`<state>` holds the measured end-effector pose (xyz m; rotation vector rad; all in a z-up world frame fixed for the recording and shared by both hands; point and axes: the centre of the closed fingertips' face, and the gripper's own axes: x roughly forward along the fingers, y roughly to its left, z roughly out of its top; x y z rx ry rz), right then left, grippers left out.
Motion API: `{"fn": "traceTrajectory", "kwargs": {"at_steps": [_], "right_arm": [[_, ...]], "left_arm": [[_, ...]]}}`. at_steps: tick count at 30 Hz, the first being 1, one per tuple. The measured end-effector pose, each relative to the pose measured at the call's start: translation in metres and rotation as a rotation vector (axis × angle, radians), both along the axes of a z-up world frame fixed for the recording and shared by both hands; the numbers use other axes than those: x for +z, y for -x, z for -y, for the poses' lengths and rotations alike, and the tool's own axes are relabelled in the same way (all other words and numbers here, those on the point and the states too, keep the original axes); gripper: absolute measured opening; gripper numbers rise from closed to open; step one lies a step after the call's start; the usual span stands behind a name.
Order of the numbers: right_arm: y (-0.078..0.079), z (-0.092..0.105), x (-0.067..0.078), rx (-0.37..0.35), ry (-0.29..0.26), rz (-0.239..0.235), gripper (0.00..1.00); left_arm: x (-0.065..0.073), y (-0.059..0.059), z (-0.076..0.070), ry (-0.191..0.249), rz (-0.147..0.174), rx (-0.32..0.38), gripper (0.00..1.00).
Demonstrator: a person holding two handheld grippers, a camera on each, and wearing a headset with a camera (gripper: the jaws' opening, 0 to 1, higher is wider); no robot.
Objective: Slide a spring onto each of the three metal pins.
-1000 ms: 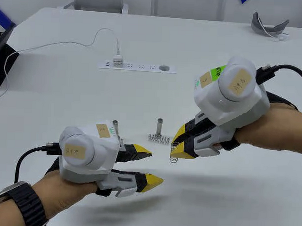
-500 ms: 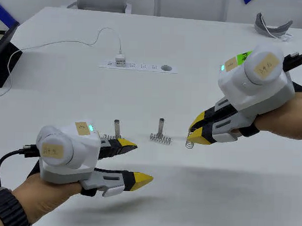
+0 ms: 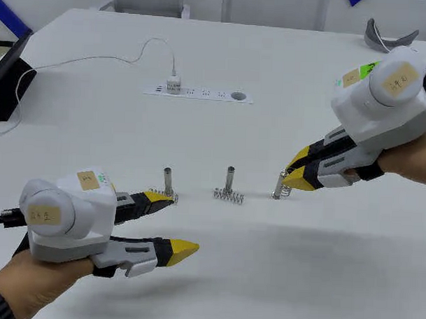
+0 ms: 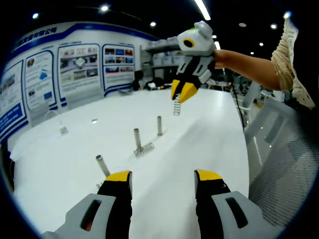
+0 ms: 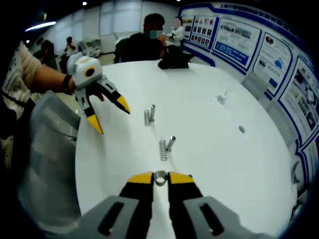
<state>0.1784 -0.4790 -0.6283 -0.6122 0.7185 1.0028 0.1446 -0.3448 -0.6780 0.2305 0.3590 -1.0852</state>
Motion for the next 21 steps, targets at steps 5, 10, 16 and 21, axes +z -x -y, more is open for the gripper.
{"fn": "traceTrajectory", "kwargs": {"at_steps": [5,10,16,21], "right_arm": [[-0.010,0.005,0.002,-0.015,0.004,0.010,0.12],[-0.025,0.010,0.003,-0.042,0.001,0.026,0.12],[-0.039,0.016,-0.003,-0.087,-0.003,0.026,0.12],[-0.047,0.016,-0.005,-0.103,-0.011,0.028,0.12]], "left_arm": [[0.001,-0.001,-0.007,0.006,-0.002,0.024,0.51],[0.001,0.000,-0.013,0.009,-0.005,0.045,0.52],[0.001,0.002,-0.018,0.014,-0.010,0.065,0.53],[0.001,0.002,-0.020,0.016,-0.011,0.073,0.53]]}}
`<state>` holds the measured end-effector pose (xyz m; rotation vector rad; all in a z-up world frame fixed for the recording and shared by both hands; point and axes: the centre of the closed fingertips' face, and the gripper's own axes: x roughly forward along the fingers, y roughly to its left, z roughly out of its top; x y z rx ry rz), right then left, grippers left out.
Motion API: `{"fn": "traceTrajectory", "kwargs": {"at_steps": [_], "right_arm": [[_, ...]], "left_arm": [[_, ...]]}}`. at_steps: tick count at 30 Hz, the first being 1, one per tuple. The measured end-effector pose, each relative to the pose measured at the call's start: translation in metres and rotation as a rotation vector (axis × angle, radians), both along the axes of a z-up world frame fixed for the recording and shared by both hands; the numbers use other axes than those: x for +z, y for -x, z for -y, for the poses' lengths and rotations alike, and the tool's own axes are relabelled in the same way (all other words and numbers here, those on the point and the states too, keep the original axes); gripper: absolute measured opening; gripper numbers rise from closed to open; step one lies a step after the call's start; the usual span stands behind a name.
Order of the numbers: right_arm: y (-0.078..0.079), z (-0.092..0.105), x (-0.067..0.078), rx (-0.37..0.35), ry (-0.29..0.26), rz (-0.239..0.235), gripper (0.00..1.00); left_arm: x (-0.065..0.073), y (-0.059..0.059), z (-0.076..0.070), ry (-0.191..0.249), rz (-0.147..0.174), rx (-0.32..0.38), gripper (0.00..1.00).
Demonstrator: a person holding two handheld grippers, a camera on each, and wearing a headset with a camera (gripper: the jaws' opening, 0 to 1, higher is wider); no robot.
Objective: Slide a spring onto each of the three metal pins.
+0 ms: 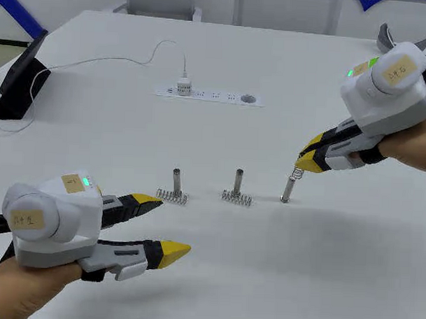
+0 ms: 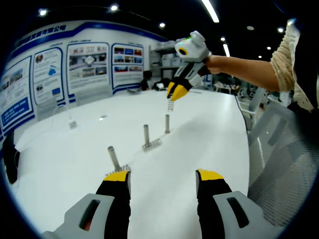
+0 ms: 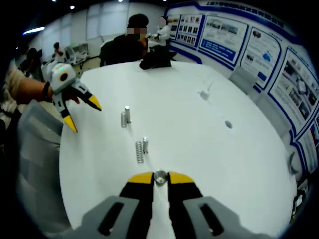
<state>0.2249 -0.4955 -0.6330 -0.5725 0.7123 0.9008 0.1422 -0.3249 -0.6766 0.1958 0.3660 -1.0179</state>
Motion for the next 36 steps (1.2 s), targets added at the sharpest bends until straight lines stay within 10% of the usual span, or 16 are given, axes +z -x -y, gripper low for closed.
{"fn": "traceTrajectory", "kwargs": {"at_steps": [36], "right_arm": [[-0.012,0.002,-0.042,-0.039,0.003,-0.071,0.12]], "left_arm": [[-0.004,0.002,-0.002,0.015,-0.028,0.021,0.54]]}}
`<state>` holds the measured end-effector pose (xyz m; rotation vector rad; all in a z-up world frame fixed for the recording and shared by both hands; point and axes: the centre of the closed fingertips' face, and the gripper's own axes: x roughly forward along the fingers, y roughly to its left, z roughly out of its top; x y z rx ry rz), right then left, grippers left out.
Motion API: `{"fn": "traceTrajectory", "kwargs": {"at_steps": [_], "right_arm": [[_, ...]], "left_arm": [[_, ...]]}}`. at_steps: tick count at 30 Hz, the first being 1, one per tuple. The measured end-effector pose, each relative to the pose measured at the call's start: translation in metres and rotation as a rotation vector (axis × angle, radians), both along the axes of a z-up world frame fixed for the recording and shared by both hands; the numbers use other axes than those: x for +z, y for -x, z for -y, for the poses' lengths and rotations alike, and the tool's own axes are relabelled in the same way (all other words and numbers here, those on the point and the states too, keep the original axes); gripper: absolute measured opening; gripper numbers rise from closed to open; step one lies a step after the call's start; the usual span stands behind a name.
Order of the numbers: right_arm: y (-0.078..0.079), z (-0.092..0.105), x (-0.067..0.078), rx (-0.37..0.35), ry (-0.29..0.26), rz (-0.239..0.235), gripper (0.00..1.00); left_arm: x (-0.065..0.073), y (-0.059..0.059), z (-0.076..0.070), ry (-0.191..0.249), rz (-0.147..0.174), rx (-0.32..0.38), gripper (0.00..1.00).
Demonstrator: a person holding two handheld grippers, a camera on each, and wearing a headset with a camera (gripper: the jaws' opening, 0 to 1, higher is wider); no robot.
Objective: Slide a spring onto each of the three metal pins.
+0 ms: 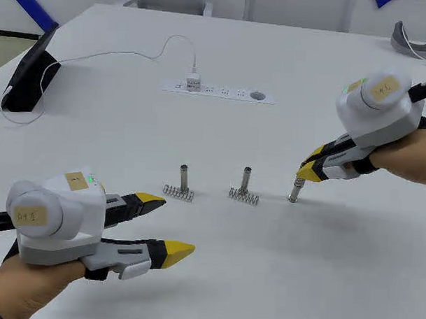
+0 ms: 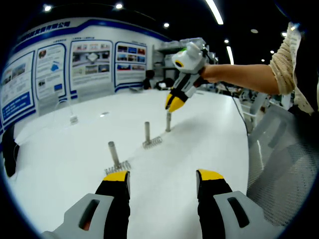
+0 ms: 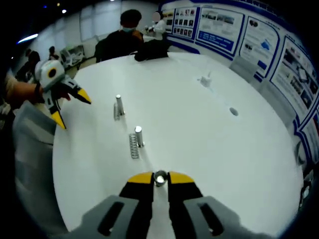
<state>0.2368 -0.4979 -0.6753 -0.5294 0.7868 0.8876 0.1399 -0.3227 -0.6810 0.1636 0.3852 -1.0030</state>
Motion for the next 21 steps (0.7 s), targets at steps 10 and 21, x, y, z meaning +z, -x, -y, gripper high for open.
{"fn": "traceTrajectory", "kwargs": {"at_steps": [10,21], "right_arm": [[0.003,0.002,-0.015,-0.005,0.019,-0.039,0.12],[0.004,0.003,-0.028,-0.019,0.022,-0.047,0.12]], "left_arm": [[-0.001,-0.001,-0.001,0.001,-0.004,0.001,0.54],[-0.002,-0.001,-0.001,0.001,-0.006,0.004,0.53]]}}
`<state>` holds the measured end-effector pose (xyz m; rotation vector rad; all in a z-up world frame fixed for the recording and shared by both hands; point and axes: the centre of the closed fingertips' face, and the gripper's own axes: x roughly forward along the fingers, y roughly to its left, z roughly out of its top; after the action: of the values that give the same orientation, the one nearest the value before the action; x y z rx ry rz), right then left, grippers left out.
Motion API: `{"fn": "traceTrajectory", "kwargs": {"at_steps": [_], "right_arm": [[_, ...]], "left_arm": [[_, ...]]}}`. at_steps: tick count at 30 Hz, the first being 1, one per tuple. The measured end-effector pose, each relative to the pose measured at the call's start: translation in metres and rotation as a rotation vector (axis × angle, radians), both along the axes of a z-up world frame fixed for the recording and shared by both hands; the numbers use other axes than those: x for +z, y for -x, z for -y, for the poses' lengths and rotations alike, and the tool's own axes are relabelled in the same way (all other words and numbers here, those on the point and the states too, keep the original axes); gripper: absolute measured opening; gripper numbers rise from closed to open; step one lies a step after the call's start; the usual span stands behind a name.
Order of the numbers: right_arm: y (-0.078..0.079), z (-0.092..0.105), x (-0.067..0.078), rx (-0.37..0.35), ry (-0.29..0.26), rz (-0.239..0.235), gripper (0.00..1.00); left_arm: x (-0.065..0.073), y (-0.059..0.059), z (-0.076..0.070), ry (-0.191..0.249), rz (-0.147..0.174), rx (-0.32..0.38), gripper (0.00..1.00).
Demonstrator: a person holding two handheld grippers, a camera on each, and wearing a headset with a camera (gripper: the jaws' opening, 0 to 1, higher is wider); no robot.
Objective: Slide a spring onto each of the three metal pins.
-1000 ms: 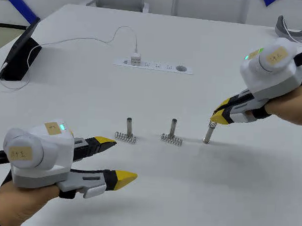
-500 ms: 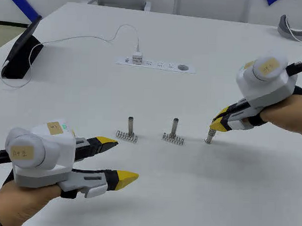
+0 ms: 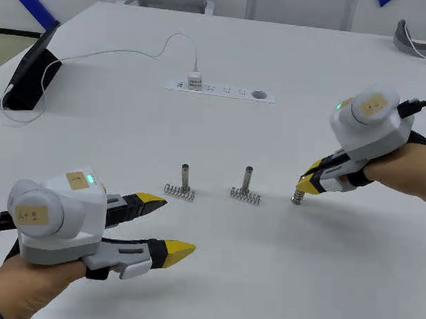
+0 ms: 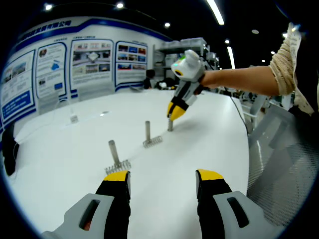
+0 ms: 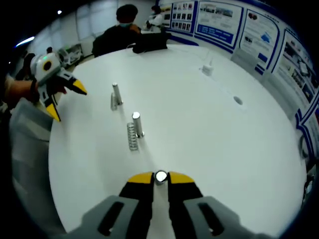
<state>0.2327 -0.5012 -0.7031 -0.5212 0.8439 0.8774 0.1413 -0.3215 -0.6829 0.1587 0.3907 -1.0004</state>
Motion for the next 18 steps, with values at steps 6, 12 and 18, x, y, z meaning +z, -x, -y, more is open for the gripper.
{"fn": "traceTrajectory", "kwargs": {"at_steps": [6,12,18], "right_arm": [[0.0011,-0.0002,-0.0024,-0.006,-0.004,0.003,0.12],[0.0020,0.0003,-0.0031,-0.003,0.004,0.005,0.13],[0.0034,-0.0007,-0.0026,0.004,0.002,0.012,0.17]], "left_arm": [[-0.0001,0.0000,-0.0007,0.000,-0.001,0.003,0.53],[0.0001,0.0001,-0.0004,0.002,-0.001,0.004,0.53],[0.0005,-0.0003,-0.0003,0.003,-0.001,0.005,0.53]]}}
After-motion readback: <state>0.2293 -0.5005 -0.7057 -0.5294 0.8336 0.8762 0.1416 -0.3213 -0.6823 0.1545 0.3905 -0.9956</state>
